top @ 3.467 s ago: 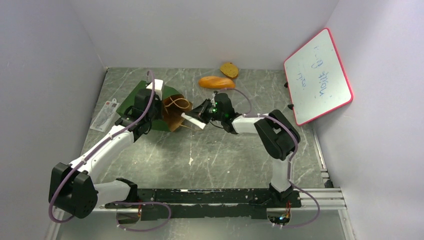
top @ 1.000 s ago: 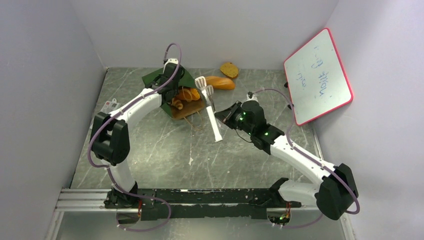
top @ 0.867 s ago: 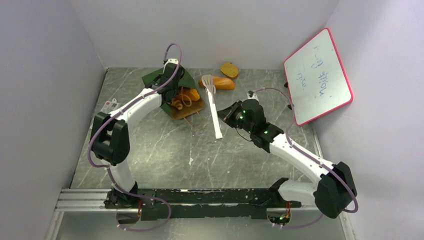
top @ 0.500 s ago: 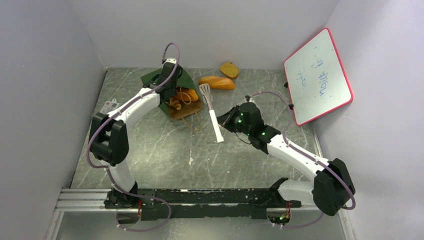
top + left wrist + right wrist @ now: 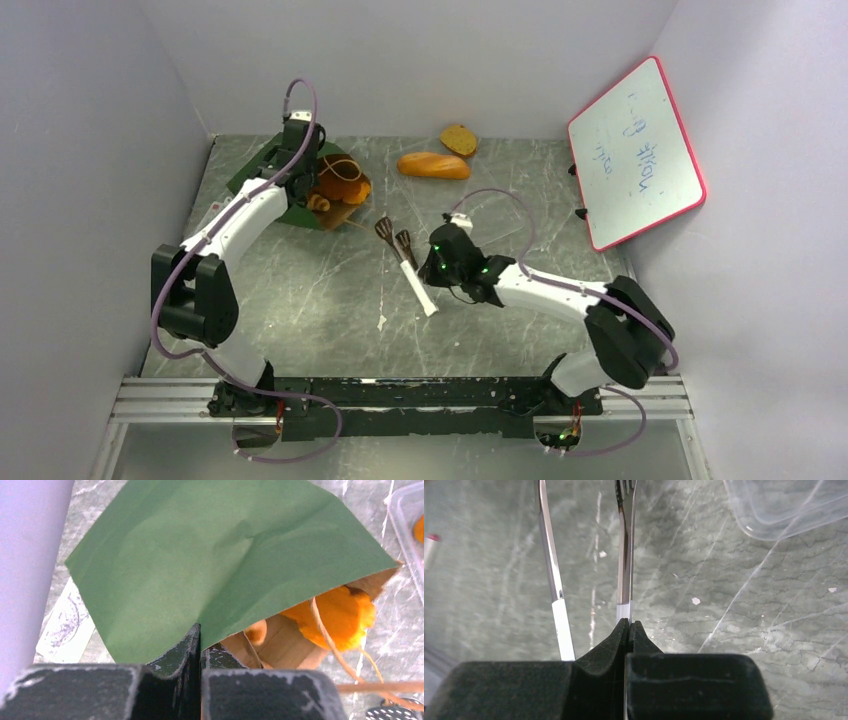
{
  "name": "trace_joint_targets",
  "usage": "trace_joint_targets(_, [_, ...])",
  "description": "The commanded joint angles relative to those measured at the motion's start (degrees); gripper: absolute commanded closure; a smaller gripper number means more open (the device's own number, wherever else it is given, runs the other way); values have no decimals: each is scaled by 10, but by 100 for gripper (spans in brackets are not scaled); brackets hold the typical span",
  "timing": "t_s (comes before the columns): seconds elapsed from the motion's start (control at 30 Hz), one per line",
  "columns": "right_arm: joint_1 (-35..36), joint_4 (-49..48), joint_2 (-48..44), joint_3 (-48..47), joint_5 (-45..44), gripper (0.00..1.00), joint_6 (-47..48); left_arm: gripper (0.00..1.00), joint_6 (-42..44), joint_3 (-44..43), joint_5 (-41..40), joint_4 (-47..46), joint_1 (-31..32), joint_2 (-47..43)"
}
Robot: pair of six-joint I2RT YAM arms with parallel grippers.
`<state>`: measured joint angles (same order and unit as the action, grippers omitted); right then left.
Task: Take the fake bread out of the paper bag
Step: Place the clamp at the center of the board.
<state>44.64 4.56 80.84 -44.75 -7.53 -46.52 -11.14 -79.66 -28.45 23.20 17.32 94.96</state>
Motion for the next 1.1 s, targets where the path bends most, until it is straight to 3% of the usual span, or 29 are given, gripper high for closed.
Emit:
trace_joint_targets(0.0, [37,4,42,-35,-85,100,60,93,3,24,-2,-7,3,-23])
trace_joint_targets(0.23, [75,11,101,-49,-163,100,85,93,9,62,12,-40,3,-44])
trace_joint_targets(0.4, [94,25,134,-57,-195,82,82,93,10,88,21,-61,3,-58])
trace_joint_targets(0.73, [112,13,107,-41,-228,57,88,93,10,99,20,-65,3,-64])
trace_joint_targets(0.87, [133,-1,75,-41,-280,57,120,93,8,98,21,-66,3,-64])
trace_joint_targets(0.97, [136,-46,49,-21,-353,68,96,93,10,105,19,-72,3,-69])
trace_joint_targets(1.0, [135,-60,45,-15,-375,67,71,93,11,108,19,-75,2,-72])
trace_joint_targets(1.07, [135,-108,39,-17,-382,46,86,93,11,115,21,-83,2,-78])
